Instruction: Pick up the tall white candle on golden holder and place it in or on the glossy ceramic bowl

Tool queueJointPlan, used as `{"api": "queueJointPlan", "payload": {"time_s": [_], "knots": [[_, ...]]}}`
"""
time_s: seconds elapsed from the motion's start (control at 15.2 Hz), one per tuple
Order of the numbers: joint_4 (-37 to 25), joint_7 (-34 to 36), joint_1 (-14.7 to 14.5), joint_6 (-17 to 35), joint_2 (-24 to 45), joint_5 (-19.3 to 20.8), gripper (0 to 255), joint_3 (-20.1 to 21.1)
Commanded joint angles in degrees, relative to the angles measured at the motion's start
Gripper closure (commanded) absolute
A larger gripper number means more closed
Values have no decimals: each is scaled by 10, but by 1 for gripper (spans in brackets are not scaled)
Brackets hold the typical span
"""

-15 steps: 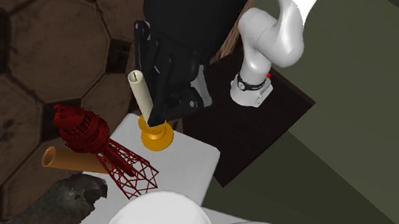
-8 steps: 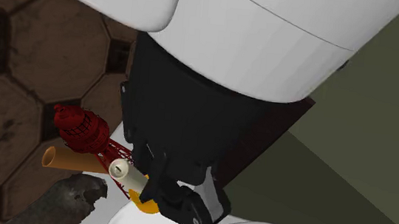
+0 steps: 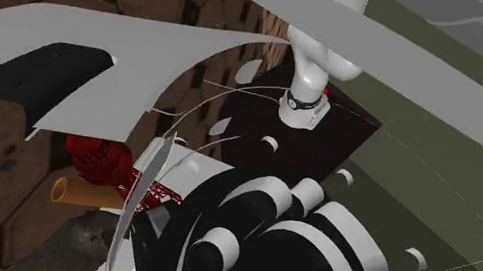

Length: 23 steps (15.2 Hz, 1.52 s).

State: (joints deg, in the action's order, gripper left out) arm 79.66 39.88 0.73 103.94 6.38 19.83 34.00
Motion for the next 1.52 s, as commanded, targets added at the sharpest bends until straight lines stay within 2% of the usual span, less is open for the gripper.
{"api": "queueJointPlan", "payload": {"time_s": [0.0, 0.66, 1.19, 1.25, 1.45], "knots": [[10, 6, -1, 13, 4, 4, 255, 0], [115, 19, 11, 97, -21, -6, 255, -6], [118, 19, 12, 99, -21, -6, 255, -6], [118, 19, 12, 99, -21, -6, 0, -6], [118, 19, 12, 99, -21, -6, 0, -6]]}}
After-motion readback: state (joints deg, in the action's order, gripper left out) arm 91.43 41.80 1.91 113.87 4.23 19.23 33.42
